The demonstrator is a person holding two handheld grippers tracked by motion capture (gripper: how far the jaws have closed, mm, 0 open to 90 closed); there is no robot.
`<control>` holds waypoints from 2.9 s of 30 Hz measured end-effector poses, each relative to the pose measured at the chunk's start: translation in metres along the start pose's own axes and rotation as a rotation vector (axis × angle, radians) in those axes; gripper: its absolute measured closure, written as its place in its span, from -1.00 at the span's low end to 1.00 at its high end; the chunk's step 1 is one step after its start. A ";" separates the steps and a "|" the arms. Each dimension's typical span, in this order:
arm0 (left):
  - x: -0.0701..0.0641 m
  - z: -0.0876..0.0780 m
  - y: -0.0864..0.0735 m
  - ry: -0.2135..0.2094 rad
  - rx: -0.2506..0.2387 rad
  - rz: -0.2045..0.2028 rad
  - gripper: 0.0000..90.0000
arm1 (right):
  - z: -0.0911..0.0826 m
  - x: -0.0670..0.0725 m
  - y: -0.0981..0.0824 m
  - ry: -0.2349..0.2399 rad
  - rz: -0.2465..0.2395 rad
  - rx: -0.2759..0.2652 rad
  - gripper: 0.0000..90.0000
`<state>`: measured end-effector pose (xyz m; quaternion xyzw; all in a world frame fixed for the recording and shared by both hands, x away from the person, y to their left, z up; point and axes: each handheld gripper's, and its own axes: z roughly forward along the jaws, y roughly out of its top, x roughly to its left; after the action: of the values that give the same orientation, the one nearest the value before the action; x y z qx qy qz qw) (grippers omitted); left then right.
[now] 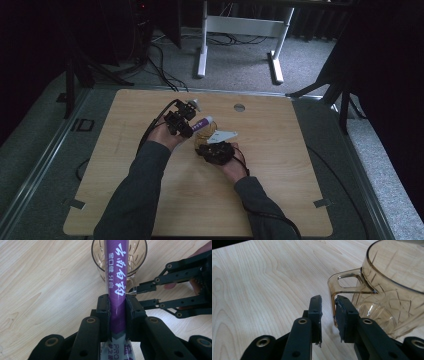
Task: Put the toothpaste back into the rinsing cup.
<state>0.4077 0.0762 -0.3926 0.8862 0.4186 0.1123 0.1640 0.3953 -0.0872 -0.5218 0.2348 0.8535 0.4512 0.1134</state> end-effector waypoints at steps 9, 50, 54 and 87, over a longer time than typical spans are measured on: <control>0.000 0.000 0.000 0.003 0.001 -0.003 0.69 | 0.008 0.001 0.003 -0.013 -0.006 -0.003 0.74; -0.003 0.002 0.017 0.001 0.021 0.002 0.69 | 0.009 0.009 0.004 -0.044 -0.096 0.002 0.93; -0.003 0.004 0.019 -0.002 0.025 0.001 0.69 | 0.009 0.010 0.004 -0.038 -0.100 0.004 0.93; -0.007 0.008 0.039 0.001 0.051 0.002 0.67 | 0.011 0.013 0.004 -0.033 -0.121 -0.002 0.94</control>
<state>0.4333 0.0455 -0.3853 0.8903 0.4207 0.1020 0.1412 0.3904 -0.0707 -0.5245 0.1903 0.8637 0.4403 0.1548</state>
